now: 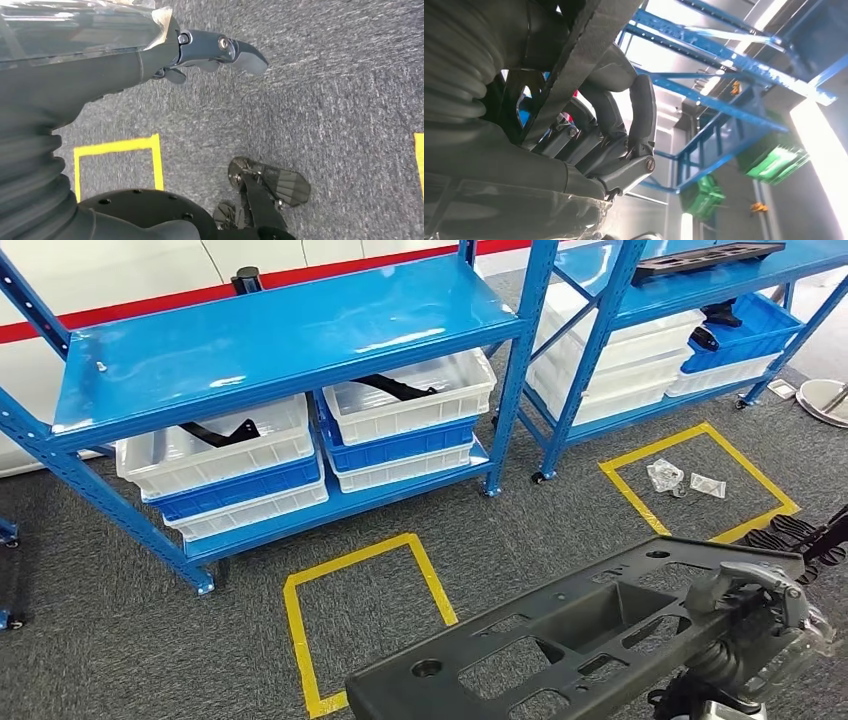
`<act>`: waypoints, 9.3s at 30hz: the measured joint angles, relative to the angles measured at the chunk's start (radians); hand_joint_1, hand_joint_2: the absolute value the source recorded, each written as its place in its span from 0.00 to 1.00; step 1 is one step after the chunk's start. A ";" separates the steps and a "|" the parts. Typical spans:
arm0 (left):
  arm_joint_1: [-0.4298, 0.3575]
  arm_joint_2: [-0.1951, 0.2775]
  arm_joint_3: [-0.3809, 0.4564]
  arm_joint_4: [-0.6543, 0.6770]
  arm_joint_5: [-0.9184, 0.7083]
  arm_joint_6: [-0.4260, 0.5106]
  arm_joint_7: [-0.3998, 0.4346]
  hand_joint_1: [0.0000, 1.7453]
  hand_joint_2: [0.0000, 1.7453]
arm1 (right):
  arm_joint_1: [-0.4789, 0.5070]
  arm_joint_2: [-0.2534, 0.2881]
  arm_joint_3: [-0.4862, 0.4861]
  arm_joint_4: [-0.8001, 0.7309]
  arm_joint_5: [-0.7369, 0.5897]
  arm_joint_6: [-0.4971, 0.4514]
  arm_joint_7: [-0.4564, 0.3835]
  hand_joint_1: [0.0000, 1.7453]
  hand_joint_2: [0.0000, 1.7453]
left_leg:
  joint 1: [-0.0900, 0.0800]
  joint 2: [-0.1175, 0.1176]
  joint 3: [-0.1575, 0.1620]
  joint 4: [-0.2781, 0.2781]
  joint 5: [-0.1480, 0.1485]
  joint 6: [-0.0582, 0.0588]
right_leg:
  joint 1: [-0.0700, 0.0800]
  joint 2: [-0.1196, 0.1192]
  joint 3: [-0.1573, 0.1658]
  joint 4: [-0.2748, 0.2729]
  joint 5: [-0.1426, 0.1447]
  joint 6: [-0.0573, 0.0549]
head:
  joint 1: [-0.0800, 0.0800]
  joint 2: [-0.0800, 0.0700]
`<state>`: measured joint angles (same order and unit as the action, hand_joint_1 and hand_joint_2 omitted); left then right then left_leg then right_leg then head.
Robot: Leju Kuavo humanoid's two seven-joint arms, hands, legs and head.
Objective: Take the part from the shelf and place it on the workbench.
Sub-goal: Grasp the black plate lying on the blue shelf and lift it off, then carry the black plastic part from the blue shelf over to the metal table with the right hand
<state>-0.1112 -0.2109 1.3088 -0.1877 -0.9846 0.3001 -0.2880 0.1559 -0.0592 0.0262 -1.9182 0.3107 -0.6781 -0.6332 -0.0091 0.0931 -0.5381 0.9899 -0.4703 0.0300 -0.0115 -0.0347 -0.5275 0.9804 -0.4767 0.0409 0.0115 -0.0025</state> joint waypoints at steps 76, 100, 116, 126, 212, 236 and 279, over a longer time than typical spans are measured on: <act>0.002 0.028 0.001 -0.005 0.021 0.012 0.063 0.00 1.00 | -0.010 0.038 -0.064 -0.043 -0.065 0.070 0.010 1.00 1.00 | 0.014 -0.164 0.007 0.009 -0.020 0.005 | -0.017 0.150 -0.065 0.022 0.046 0.005 | 0.004 0.000; 0.009 0.059 0.004 -0.011 0.000 -0.004 0.067 0.00 1.00 | 0.000 0.083 -0.045 -0.003 -0.085 0.116 0.017 1.00 1.00 | 0.029 -0.100 -0.098 0.258 -0.141 -0.022 | -0.009 0.094 -0.062 0.030 0.034 -0.024 | 0.005 0.000; 0.014 0.025 -0.029 -0.011 -0.036 0.022 0.078 0.00 1.00 | 0.064 0.102 -0.032 -0.008 -0.028 0.130 0.000 1.00 1.00 | 0.018 -0.029 0.017 0.000 -0.026 0.015 | -0.014 0.028 -0.162 0.222 -0.031 0.026 | 0.015 0.000; 0.006 0.011 -0.026 -0.011 -0.006 0.034 0.083 0.00 1.00 | -0.022 0.113 -0.010 0.024 -0.030 0.166 0.005 1.00 1.00 | 0.020 -0.075 -0.027 0.142 -0.132 -0.028 | -0.017 0.029 -0.060 0.029 0.029 -0.018 | 0.000 0.000; 0.004 0.005 -0.029 -0.008 -0.019 0.015 0.062 0.00 1.00 | -0.122 0.045 0.027 0.150 -0.091 0.124 0.002 1.00 1.00 | 0.009 0.000 -0.010 0.023 -0.019 0.003 | 0.010 -0.041 -0.049 0.022 0.020 0.017 | 0.013 0.000; 0.006 0.006 -0.030 -0.006 -0.019 0.015 0.062 0.00 1.00 | -0.122 0.045 0.020 0.145 -0.091 0.123 0.002 1.00 1.00 | 0.024 -0.071 -0.006 0.025 -0.027 0.014 | -0.005 0.047 -0.212 0.308 -0.065 0.008 | 0.012 0.000; 0.005 0.001 -0.047 -0.006 -0.036 0.043 0.054 0.00 1.00 | -0.108 0.030 0.018 0.129 -0.021 0.135 0.021 1.00 1.00 | 0.018 -0.077 0.003 0.021 -0.037 0.014 | -0.003 0.031 -0.071 0.036 0.036 0.018 | 0.014 0.000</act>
<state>-0.1061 -0.2094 1.2622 -0.1938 -1.0209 0.3434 -0.2342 0.0483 -0.0294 0.0438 -1.7887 0.2899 -0.5433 -0.6119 0.0085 0.0158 -0.5350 1.0112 -0.5071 0.0438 -0.0143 -0.0032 -0.5990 1.0164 -0.4410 0.0585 0.0260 -0.0025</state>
